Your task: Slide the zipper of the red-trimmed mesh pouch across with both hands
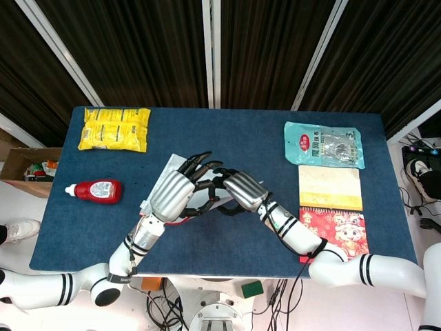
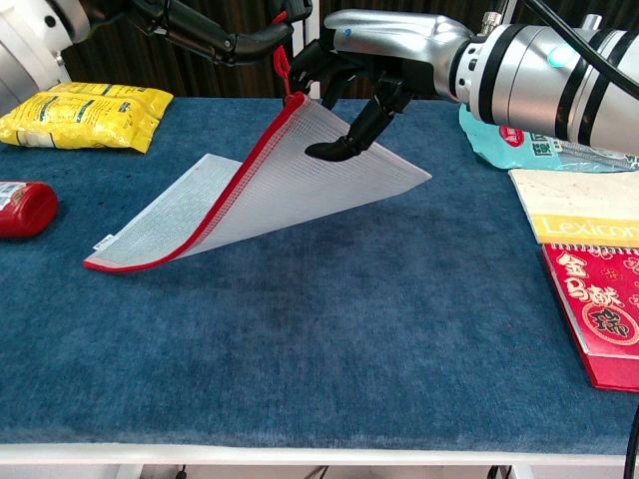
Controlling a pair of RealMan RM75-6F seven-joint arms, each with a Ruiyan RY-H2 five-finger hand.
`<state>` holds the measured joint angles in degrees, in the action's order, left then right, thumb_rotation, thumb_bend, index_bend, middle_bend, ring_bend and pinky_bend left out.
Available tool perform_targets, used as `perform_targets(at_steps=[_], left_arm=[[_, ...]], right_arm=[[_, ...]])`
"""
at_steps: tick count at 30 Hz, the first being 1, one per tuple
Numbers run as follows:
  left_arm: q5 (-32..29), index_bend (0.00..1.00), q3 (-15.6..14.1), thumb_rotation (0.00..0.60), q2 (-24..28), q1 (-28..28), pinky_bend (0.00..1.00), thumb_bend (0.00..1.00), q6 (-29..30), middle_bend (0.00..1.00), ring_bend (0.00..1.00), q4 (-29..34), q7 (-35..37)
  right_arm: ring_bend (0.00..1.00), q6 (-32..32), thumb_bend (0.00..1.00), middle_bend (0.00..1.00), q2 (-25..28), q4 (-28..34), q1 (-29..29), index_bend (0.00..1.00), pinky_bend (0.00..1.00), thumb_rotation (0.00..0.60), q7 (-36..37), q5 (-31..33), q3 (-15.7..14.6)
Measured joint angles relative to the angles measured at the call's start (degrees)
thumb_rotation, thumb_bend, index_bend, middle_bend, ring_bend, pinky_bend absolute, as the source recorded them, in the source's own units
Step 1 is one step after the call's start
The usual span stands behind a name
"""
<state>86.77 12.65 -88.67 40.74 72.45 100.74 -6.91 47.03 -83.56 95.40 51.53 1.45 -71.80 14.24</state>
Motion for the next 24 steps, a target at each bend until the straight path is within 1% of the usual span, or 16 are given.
perform_targets(at_steps=[15,19,24], left_arm=[[0.22,0.63,-0.17,0.6,0.27,-0.67,0.12,0.49,0.7,0.17,0.03,0.77,-0.6],[0.35,0.63,-0.19,0.6,0.33,-0.79,0.12,0.49,0.86,0.17,0.03,0.9,-0.75],[0.43,0.63,-0.12,0.6,0.43,-0.81,0.12,0.49,0.81,0.17,0.03,0.91,-0.49]], right_arm=[[0.16,1.1,0.26,0.43,-1.49,-0.48,0.42,0.55,0.29,0.6,0.82,-0.11,0.16],[0.16,0.92,0.29,0.43,-1.12,-0.15,0.65,0.55,0.29,0.6,-0.58,0.13,-0.04],[0.16,0.72,0.29,0.43,-0.5,0.31,1.11,0.56,0.29,0.6,-3.54,0.7,-0.34]])
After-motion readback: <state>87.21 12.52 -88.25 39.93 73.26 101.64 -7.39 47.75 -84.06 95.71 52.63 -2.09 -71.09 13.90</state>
